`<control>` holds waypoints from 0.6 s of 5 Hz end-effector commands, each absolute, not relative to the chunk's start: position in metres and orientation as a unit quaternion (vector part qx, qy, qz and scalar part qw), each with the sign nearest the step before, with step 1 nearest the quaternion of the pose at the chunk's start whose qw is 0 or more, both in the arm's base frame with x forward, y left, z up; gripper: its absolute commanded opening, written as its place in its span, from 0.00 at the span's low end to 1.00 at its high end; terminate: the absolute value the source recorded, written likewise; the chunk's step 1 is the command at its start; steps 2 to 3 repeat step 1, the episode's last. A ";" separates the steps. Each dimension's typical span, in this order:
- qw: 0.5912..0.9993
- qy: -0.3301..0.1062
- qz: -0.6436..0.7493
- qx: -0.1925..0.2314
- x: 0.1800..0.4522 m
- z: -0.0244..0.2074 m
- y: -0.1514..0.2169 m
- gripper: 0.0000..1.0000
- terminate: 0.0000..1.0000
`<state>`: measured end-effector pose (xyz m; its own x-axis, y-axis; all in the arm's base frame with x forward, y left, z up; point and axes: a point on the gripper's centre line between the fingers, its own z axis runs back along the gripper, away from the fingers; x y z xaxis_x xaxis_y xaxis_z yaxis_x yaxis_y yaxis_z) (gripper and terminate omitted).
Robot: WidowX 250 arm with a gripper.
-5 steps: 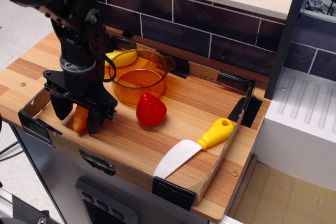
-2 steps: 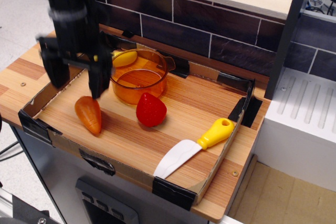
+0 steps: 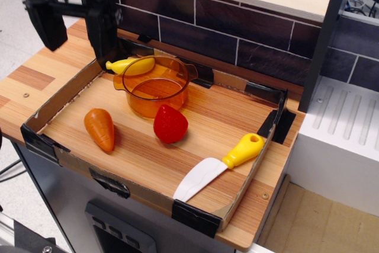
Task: Take carrot out of pot
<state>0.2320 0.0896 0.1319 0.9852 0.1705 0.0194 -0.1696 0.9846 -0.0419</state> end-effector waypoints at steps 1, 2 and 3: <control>0.996 -0.037 0.084 -0.014 0.234 0.146 0.096 1.00 1.00; 0.996 -0.037 0.084 -0.014 0.234 0.146 0.096 1.00 1.00; 0.996 -0.037 0.084 -0.014 0.234 0.146 0.096 1.00 1.00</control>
